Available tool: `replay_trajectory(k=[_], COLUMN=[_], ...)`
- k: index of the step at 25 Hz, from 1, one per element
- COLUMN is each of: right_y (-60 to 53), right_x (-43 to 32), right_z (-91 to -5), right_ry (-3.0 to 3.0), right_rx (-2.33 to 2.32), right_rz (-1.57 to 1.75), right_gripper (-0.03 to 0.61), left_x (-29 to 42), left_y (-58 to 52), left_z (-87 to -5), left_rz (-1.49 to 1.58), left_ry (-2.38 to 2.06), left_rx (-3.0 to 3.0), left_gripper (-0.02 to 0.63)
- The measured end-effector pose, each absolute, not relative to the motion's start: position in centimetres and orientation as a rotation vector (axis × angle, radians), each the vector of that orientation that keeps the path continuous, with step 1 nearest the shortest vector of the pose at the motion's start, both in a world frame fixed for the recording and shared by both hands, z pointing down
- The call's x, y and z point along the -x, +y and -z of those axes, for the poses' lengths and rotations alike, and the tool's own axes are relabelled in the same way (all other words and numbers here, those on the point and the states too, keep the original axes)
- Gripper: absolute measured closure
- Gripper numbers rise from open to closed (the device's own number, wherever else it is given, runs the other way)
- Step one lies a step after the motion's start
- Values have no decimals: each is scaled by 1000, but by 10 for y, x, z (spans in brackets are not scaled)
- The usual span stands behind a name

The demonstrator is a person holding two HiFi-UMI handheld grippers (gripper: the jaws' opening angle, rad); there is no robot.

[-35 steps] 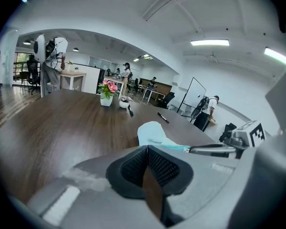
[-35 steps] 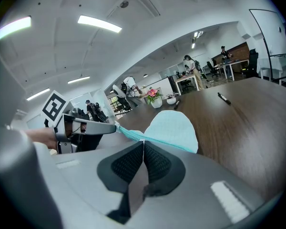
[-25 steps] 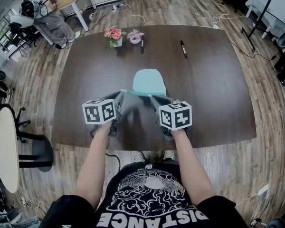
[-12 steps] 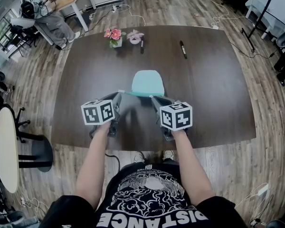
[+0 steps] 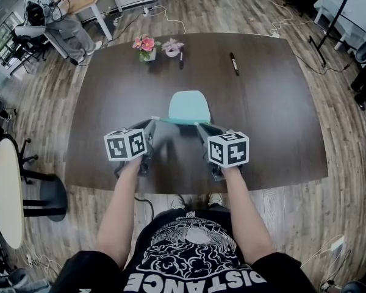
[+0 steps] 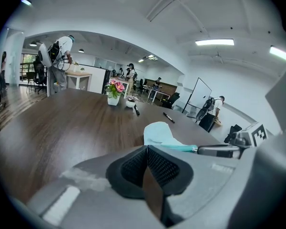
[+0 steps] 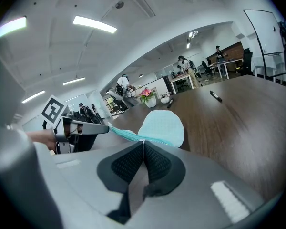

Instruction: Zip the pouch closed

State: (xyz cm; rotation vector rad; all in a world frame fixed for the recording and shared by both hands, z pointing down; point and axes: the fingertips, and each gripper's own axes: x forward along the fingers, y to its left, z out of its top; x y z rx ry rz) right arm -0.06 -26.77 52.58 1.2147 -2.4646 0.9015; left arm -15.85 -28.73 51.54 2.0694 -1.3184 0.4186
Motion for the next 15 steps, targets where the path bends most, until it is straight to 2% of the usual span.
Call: replay_trajectory(k=[15], right_y=[-273], right_x=[-21], right_z=[-531], right_ry=[-2441], right_rx=[-1280], right_rz=[-944], right_gripper=[571], left_x=[157], left_y=[-290], left_z=[-520], left_rz=[-430], left_ry=[-1320], left_rx=[-2065], left_gripper=[606])
